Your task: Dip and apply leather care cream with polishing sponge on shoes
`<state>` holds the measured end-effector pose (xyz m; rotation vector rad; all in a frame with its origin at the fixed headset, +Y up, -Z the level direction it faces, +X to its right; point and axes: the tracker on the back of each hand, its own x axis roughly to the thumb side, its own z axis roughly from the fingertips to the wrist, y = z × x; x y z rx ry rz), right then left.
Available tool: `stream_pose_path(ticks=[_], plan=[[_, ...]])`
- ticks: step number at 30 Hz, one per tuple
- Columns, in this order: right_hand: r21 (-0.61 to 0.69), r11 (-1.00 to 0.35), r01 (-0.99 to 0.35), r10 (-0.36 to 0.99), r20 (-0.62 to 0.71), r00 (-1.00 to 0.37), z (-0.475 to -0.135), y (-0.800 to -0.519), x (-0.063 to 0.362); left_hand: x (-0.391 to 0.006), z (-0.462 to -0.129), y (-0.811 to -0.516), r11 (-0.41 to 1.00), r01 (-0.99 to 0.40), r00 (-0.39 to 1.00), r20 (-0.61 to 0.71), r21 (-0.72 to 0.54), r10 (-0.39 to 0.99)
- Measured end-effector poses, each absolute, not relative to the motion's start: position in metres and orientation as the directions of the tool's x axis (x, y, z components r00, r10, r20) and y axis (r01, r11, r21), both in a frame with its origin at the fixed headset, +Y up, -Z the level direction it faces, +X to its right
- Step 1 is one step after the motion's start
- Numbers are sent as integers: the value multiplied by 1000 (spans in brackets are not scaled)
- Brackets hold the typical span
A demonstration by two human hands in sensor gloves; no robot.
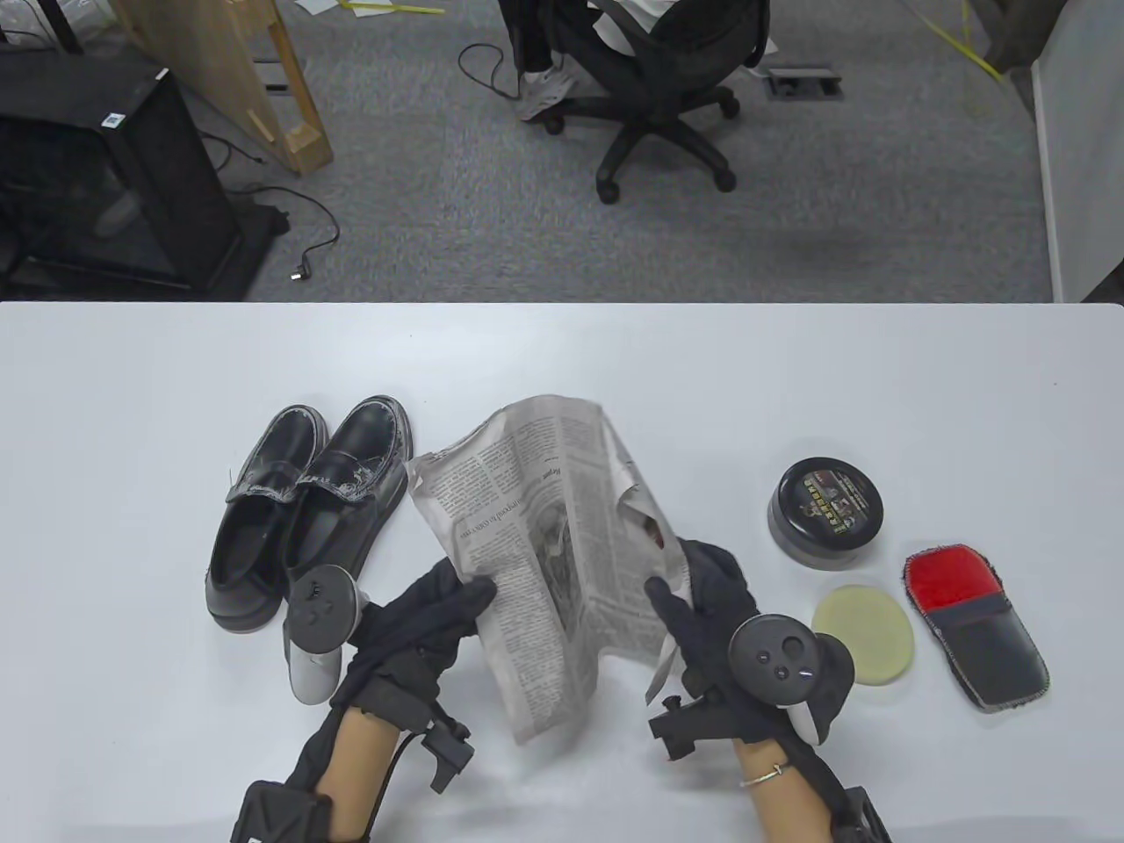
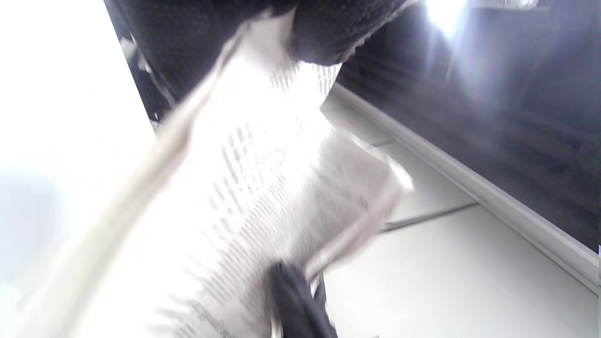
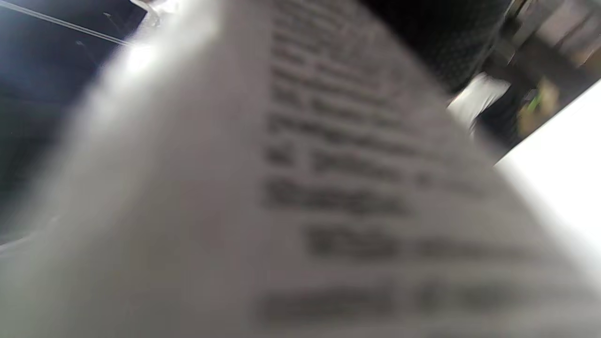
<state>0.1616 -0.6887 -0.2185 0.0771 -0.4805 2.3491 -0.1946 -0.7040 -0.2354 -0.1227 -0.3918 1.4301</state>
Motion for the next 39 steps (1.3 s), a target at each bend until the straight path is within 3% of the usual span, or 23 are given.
stream_pose_path(ticks=[6,10,22,30,35,39], plan=[[-402,-617,-677,722,54,-690,-226,-694,200,-210,-240,-708,181,-959,156,129,-219,979],[-455,-687,-567,626,27,-779,-227,-695,205,-210,-239,-710,225,-963,214,90,-146,973],[-404,-802,-440,460,51,-886,-229,-694,185,-223,-241,-717,341,-940,341,-47,6,939],[-439,-806,-397,431,24,-902,-229,-693,192,-227,-243,-726,258,-966,259,-78,-24,963],[-415,-818,-398,441,-8,-897,-232,-697,204,-229,-245,-731,145,-983,154,-71,-110,986],[-435,-818,-376,439,-50,-897,-233,-697,213,-239,-246,-732,133,-989,138,-92,-58,986]])
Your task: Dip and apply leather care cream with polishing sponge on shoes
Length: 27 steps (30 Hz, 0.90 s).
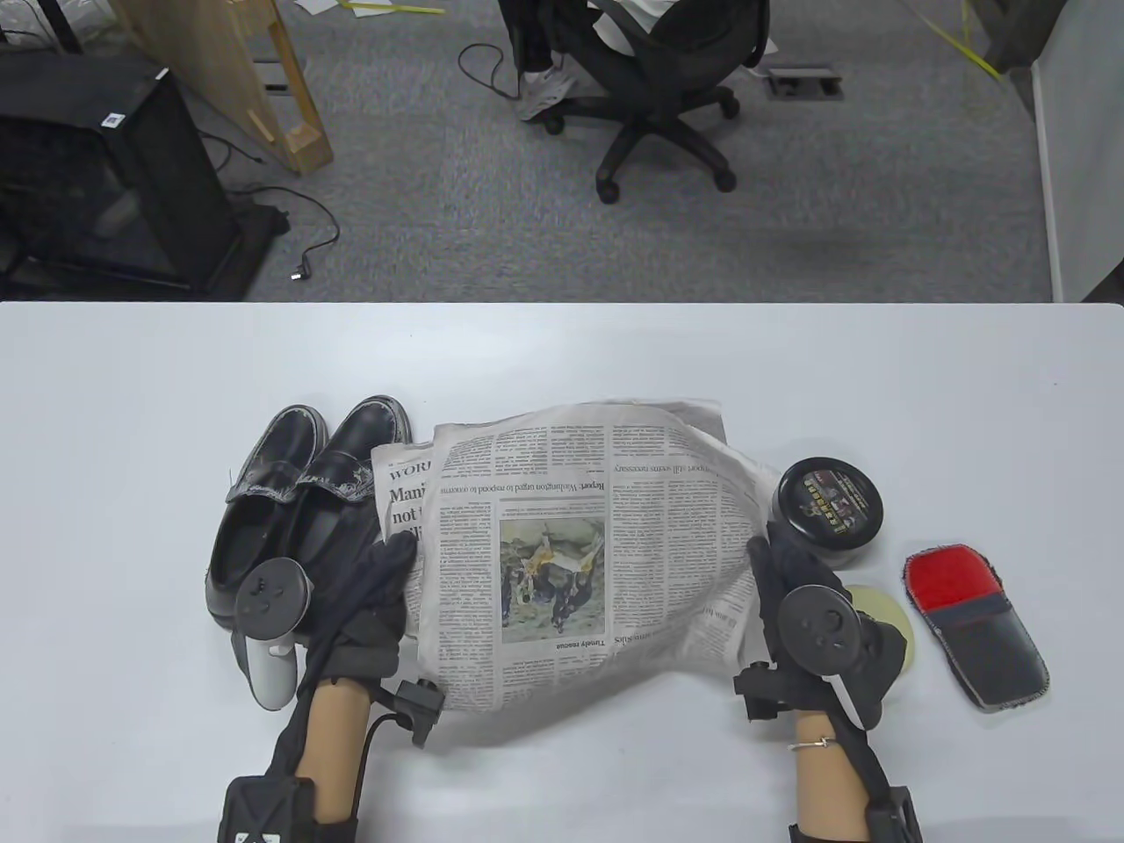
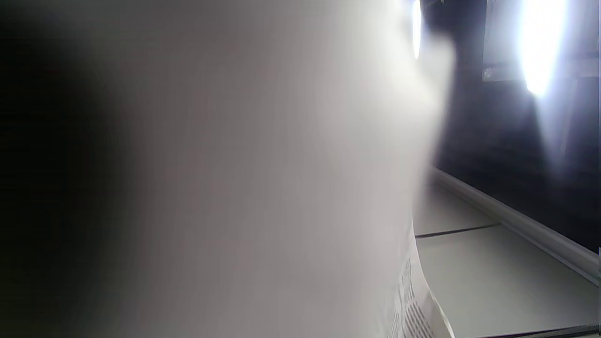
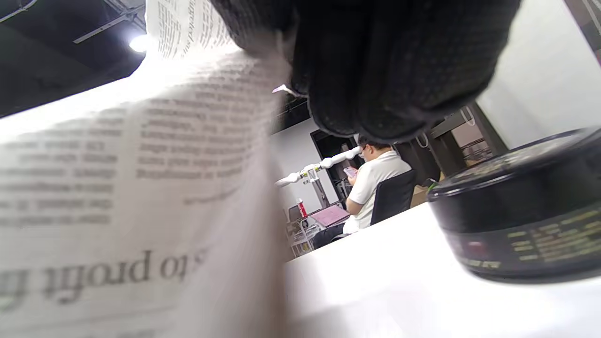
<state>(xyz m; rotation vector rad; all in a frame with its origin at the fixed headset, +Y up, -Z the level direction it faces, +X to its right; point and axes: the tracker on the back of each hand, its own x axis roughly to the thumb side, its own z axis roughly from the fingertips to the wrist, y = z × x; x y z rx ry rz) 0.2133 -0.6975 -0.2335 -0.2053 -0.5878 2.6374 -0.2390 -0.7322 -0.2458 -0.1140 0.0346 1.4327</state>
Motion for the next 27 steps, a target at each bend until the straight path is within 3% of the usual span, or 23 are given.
stream_pose_path(ticks=[4,8,10,16,19,24,27], plan=[[-388,-737,-553,596,13,-803,-238,-695,226,-247,-253,-734,142,-987,150,-120,-73,981],[-144,-552,-822,803,176,-570,-243,-691,243,-248,-269,-735,226,-962,247,-141,-153,959],[-52,-543,-838,818,191,-542,-243,-690,250,-249,-279,-736,278,-940,307,-134,-195,942],[53,-789,-612,612,160,-775,-236,-701,247,-241,-300,-734,372,-915,392,-127,-156,911],[97,-875,-474,484,142,-864,-236,-712,238,-233,-298,-728,505,-851,520,-84,-146,850],[159,-971,-179,201,137,-970,-237,-729,219,-219,-277,-698,795,-605,792,76,-43,606],[216,-974,-65,101,163,-981,-237,-737,208,-194,-258,-700,921,-356,889,248,-156,385]])
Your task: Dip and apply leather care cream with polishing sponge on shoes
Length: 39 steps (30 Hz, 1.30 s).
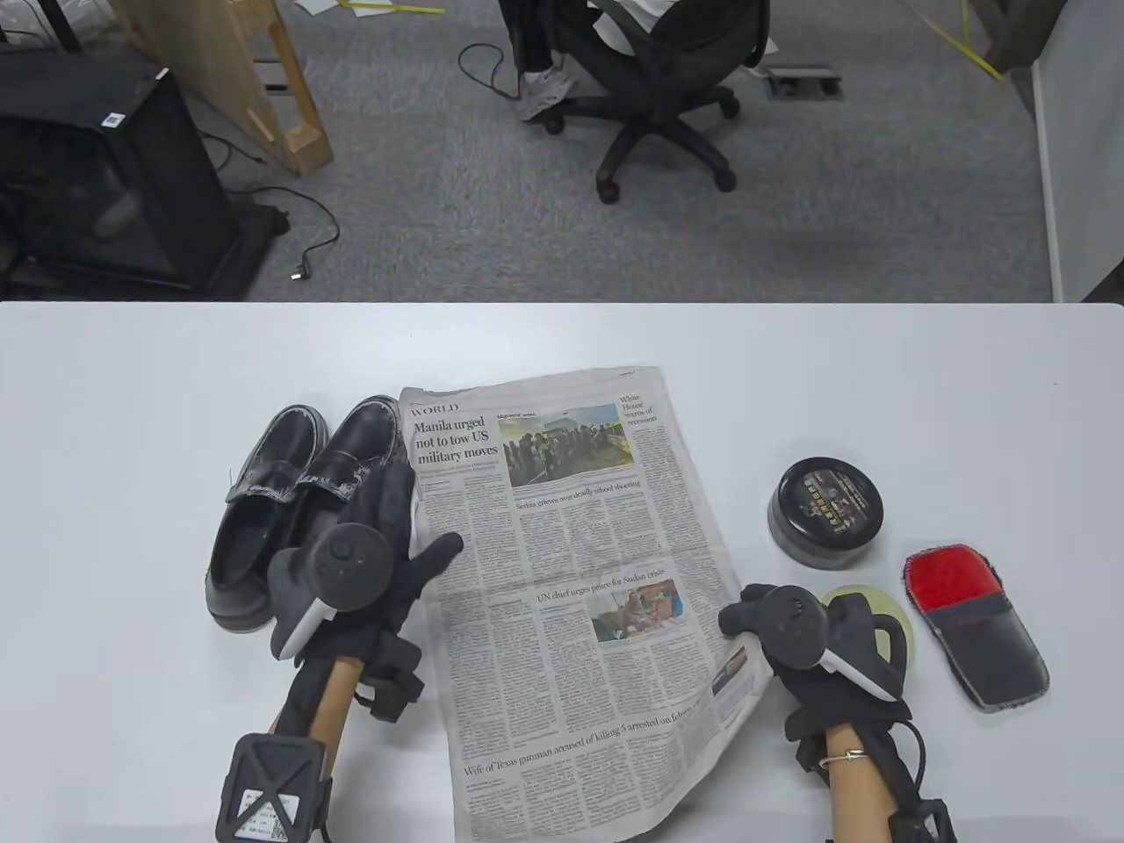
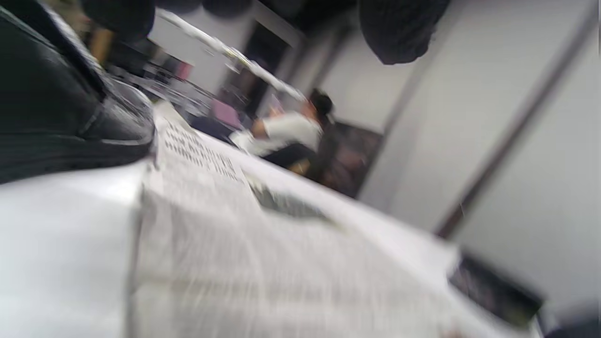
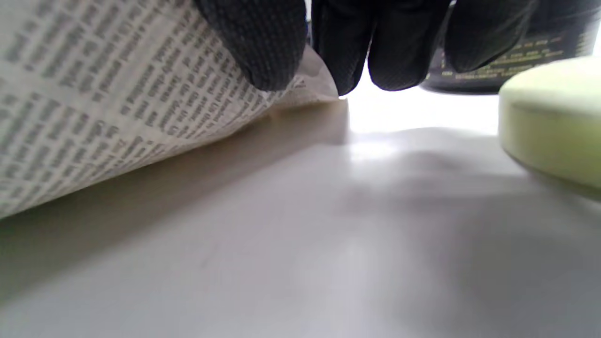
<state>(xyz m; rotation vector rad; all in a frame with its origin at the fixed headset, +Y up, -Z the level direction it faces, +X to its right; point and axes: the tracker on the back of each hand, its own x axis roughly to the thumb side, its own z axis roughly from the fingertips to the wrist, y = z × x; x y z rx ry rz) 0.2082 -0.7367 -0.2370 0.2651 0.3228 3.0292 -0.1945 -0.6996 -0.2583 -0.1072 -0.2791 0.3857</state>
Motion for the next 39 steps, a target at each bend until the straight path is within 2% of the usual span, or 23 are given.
stream_pose_path(ticks=[2,5,8,10,12,14,17,20,22,25,27,28,30,31,34,36,39], plan=[[238,-971,-3,45,174,-984,-236,-739,204,-175,-248,-714,936,-185,895,342,-300,287],[263,-963,52,0,192,-981,-233,-740,201,-151,-240,-741,898,22,872,447,-439,197],[260,-964,51,-6,174,-985,-229,-729,206,-137,-241,-766,836,147,866,477,-528,149],[193,-981,26,1,138,-990,-227,-719,214,-133,-243,-776,829,183,874,473,-528,109],[122,-992,-12,24,97,-995,-223,-711,222,-132,-247,-777,857,213,876,480,-469,46],[67,-995,-70,75,80,-994,-221,-708,227,-134,-253,-776,843,185,882,464,-506,85],[50,-981,-185,190,110,-976,-220,-708,225,-136,-263,-775,830,126,892,428,-543,145],[33,-984,-172,175,150,-973,-219,-708,215,-137,-264,-772,849,109,899,416,-518,139],[37,-990,-139,144,181,-973,-218,-710,207,-142,-264,-764,901,73,921,375,-428,104],[55,-991,-119,128,216,-968,-217,-713,196,-163,-262,-734,978,-10,973,225,-207,58],[61,-992,-110,121,226,-967,-216,-715,192,-180,-258,-713,995,-8,992,125,-103,21],[62,-993,-105,117,229,-966,-216,-715,191,-191,-253,-704,1000,10,1000,24,-15,-9],[66,-992,-107,119,231,-966,-216,-716,190,-206,-250,-697,995,66,993,-100,76,-58],[73,-991,-109,123,233,-965,-217,-717,190,-215,-251,-698,991,113,982,-163,76,-99],[89,-991,-98,117,232,-966,-218,-720,188,-234,-260,-713,980,194,939,-279,-44,-199],[94,-993,-77,97,230,-968,-218,-722,188,-239,-267,-722,969,228,922,-300,-91,-245],[111,-992,-66,90,227,-970,-219,-723,189,-230,-274,-726,939,335,886,-316,-73,-340]])
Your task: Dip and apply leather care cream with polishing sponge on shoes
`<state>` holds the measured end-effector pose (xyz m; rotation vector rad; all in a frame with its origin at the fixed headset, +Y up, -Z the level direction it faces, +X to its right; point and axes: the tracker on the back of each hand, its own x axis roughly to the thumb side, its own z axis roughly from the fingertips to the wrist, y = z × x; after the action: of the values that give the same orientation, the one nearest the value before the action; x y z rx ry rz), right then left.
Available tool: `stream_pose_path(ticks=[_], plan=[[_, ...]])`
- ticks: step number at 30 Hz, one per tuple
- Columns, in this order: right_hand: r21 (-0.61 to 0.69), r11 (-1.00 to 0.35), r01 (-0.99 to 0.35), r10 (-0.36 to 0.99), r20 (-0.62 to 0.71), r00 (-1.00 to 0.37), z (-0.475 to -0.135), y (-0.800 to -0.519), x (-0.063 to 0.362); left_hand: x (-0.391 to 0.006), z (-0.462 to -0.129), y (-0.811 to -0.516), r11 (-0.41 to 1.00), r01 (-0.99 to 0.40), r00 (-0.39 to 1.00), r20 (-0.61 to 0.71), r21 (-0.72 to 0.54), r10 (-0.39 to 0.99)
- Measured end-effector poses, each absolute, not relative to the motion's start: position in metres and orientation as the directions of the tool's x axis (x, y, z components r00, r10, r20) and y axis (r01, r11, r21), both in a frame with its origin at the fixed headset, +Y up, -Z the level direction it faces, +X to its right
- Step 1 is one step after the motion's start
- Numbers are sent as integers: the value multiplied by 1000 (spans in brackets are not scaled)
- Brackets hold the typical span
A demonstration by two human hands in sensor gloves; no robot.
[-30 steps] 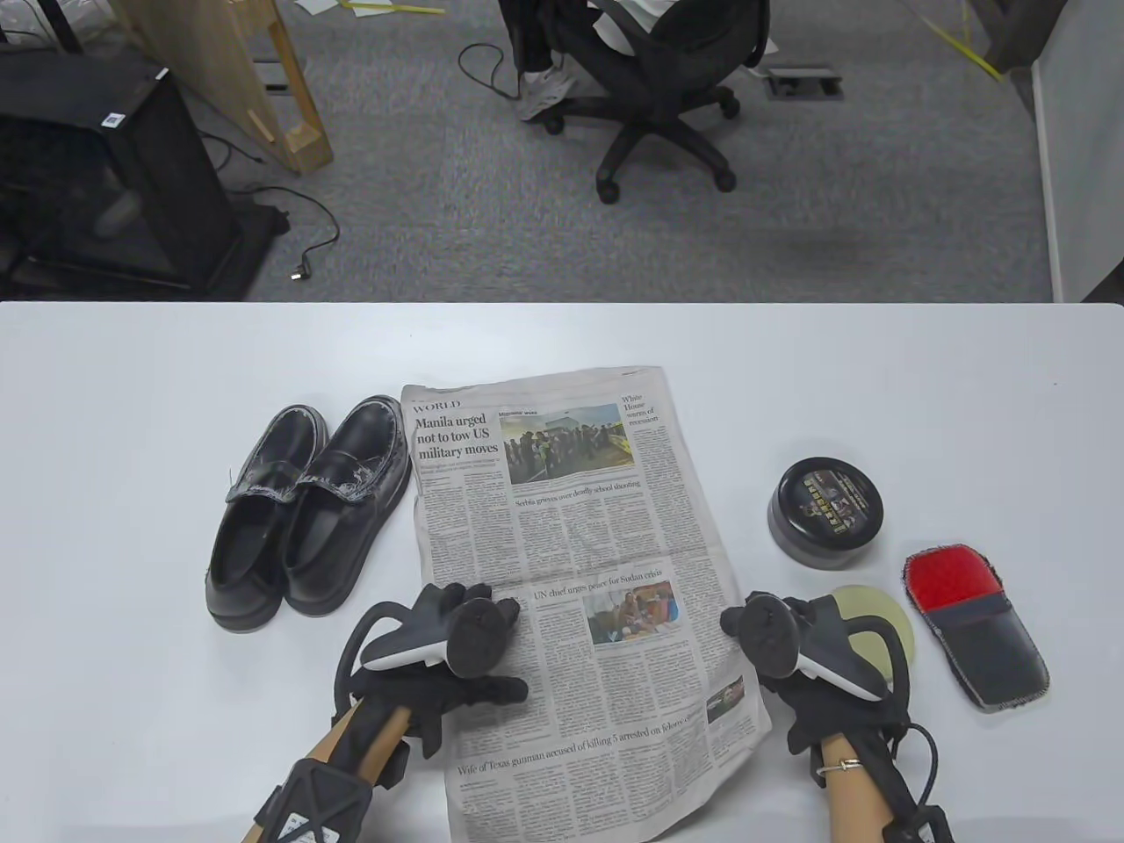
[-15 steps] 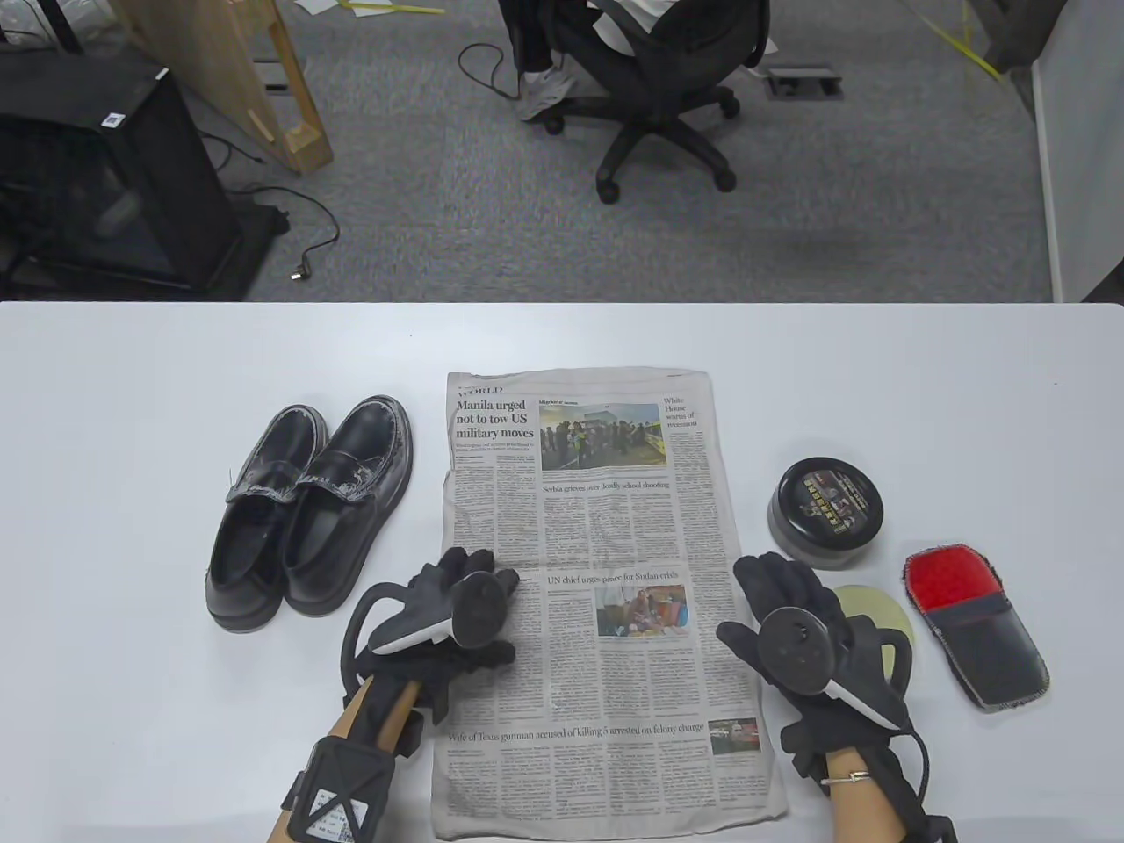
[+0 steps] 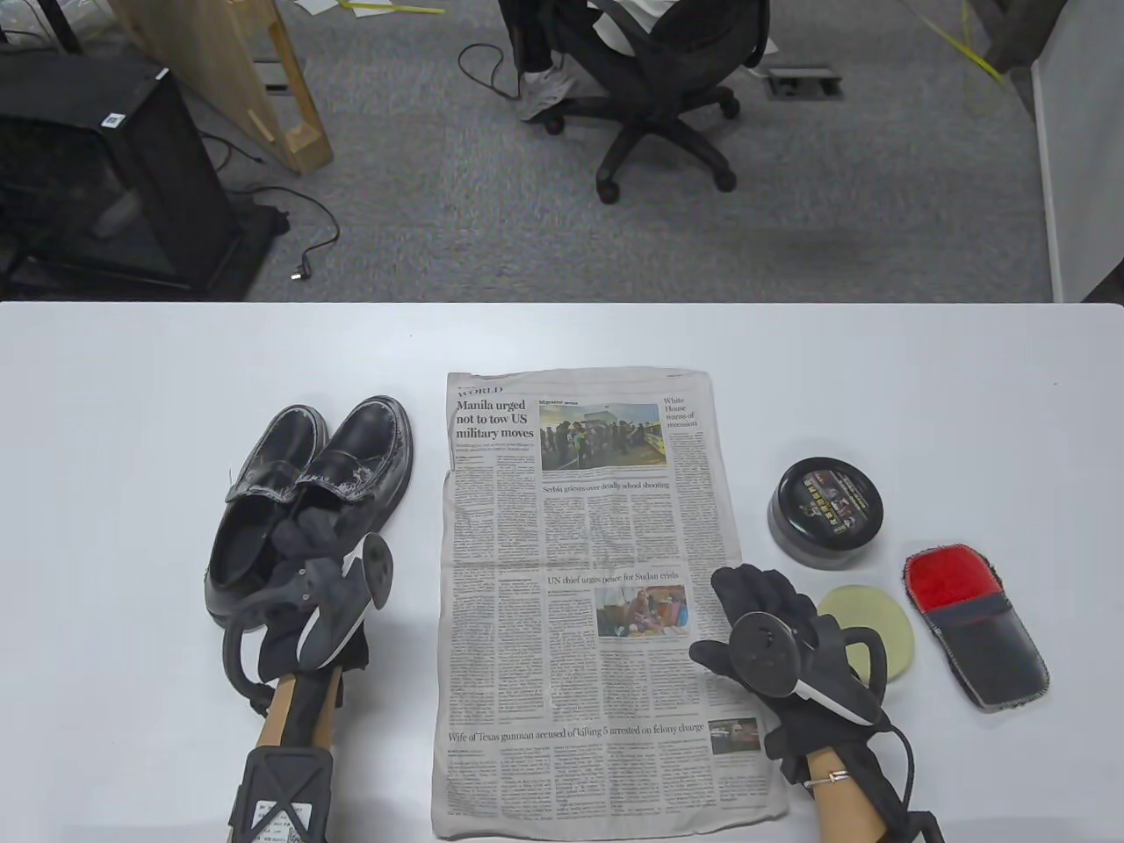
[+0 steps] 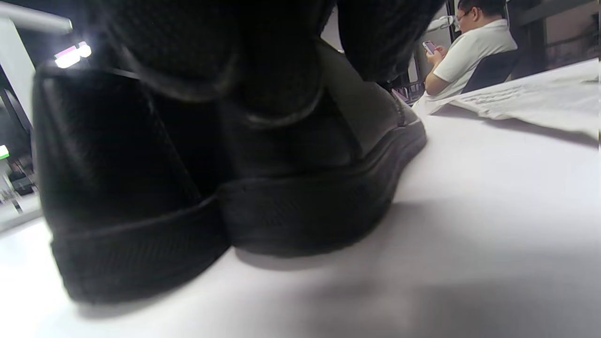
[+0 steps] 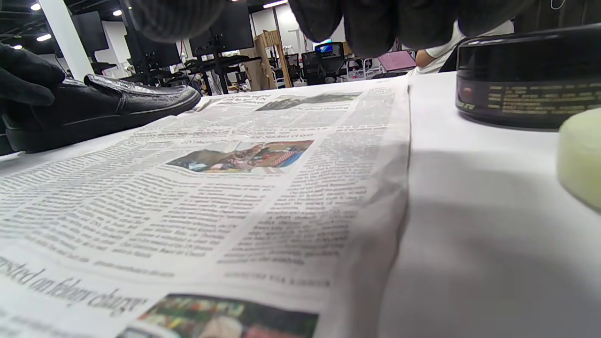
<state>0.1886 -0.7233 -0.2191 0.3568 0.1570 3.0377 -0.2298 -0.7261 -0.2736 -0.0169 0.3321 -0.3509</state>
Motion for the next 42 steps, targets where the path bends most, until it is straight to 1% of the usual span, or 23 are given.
stream_pose_path(ticks=[3,4,5,6,9,11,14,17,18,20,23,25,27,29,30,33,36,38,39,40,41,42], plan=[[91,-993,-77,96,219,-971,-219,-722,190,-221,-277,-732,898,431,842,-319,-87,-435],[88,-993,-78,96,219,-971,-219,-722,190,-221,-278,-733,894,439,836,-323,-91,-444],[85,-993,-77,94,219,-971,-218,-721,190,-222,-278,-732,887,456,826,-338,-68,-451],[83,-994,-77,93,219,-971,-218,-721,191,-225,-279,-732,897,437,835,-343,-60,-430],[89,-994,-70,88,220,-972,-219,-722,191,-234,-275,-731,934,354,878,-358,41,-317],[89,-993,-72,90,216,-972,-219,-722,191,-239,-270,-724,940,333,885,-367,70,-286],[97,-993,-60,80,210,-974,-219,-723,192,-239,-262,-712,944,292,908,-356,156,-222],[100,-993,-68,88,210,-974,-219,-722,192,-230,-253,-698,940,225,950,-273,257,-153],[102,-992,-76,96,211,-973,-220,-722,192,-227,-251,-694,941,185,966,-229,283,-121],[93,-993,-76,94,208,-974,-220,-722,193,-211,-247,-688,940,82,994,-98,330,-52],[87,-994,-69,85,195,-977,-220,-721,195,-184,-245,-689,948,4,998,56,319,-23],[91,-993,-78,94,186,-978,-221,-722,197,-166,-247,-695,957,-42,989,151,286,-2],[93,-992,-79,95,180,-979,-222,-722,199,-149,-250,-700,967,-63,976,219,248,7],[92,-993,-76,91,176,-980,-222,-722,200,-135,-253,-705,974,-49,965,261,222,-11],[90,-993,-76,91,174,-981,-222,-721,200,-128,-255,-708,976,-19,957,285,215,-44],[83,-994,-73,86,160,-983,-223,-720,203,-115,-259,-719,982,28,951,297,189,-84],[61,-997,-55,62,125,-990,-224,-717,210,-110,-261,-731,987,56,948,302,151,-100],[26,-998,-50,52,65,-997,-227,-712,222,-109,-259,-731,967,159,934,288,200,-213],[10,-999,-46,46,16,-999,-231,-709,231,-108,-258,-729,962,194,921,301,191,-246],[-3,-999,-33,33,-49,-998,-235,-705,242,-108,-255,-725,960,213,911,316,184,-263],[-10,-1000,-17,17,-96,-995,-237,-703,250,-107,-253,-722,956,217,906,324,199,-273],[-13,-1000,27,-24,-184,-983,-240,-700,266,-107,-248,-716,949,214,901,327,233,-284]])
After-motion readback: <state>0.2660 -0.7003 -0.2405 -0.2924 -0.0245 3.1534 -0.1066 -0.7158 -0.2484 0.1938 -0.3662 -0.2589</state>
